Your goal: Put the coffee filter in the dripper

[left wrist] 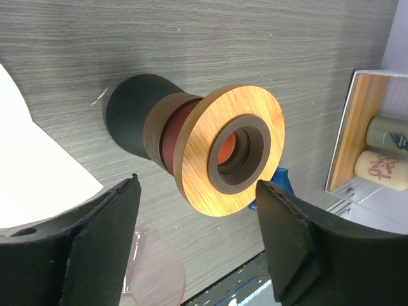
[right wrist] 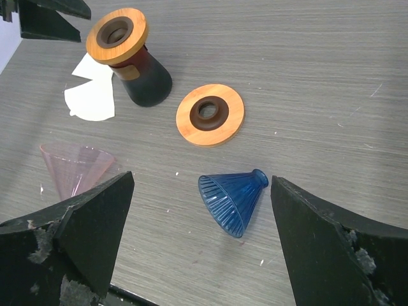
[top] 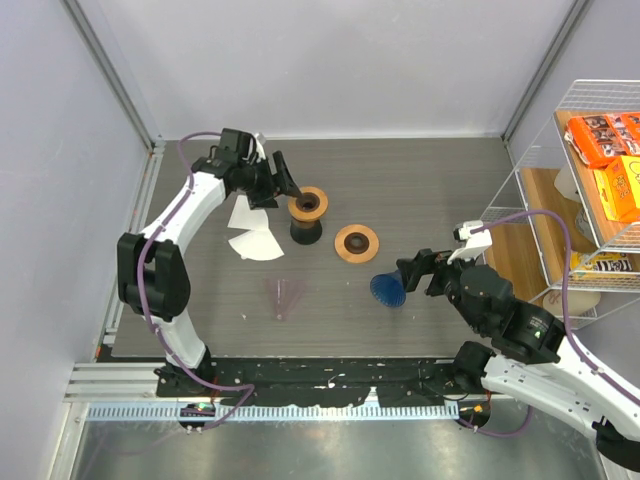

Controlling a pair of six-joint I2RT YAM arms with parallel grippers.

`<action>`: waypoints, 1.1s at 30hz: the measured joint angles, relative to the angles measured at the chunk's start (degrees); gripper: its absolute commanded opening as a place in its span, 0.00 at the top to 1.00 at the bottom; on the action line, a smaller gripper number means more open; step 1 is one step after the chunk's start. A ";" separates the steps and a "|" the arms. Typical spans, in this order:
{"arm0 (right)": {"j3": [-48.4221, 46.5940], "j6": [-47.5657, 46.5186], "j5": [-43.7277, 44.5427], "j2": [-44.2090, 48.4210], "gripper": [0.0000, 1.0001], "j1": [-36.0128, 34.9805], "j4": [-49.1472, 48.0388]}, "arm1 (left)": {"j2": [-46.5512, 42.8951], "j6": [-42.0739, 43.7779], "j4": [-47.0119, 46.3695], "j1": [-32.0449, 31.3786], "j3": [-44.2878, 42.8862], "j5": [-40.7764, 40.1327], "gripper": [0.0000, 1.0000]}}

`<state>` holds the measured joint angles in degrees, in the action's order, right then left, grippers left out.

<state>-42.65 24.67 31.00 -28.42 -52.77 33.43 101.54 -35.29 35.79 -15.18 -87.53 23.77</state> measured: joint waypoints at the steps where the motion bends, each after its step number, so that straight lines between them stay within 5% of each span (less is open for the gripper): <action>1: 0.00 0.20 0.02 0.00 0.05 0.00 0.28 | 0.00 0.33 0.35 0.00 -0.33 -0.09 0.02; 8: -0.52 0.72 0.00 0.02 0.05 0.00 2.25 | -1.33 2.60 2.56 0.00 -1.38 -0.87 0.00; 13: -0.44 -0.37 -0.72 0.15 0.05 0.00 2.38 | -10.23 3.52 2.62 0.00 2.86 -2.21 0.00; 21: 2.08 -0.52 -3.26 -3.65 0.05 0.00 3.17 | -36.09 3.78 0.44 0.00 24.52 -8.07 0.00; 33: 5.27 -0.37 -0.26 -27.61 0.04 0.00 2.29 | -59.71 -1.36 0.09 0.00 47.58 -11.06 0.00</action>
<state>-37.39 24.29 30.74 -56.03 -52.77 35.73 41.82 -36.64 35.88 -15.18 -39.94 12.71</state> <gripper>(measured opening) 0.996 0.995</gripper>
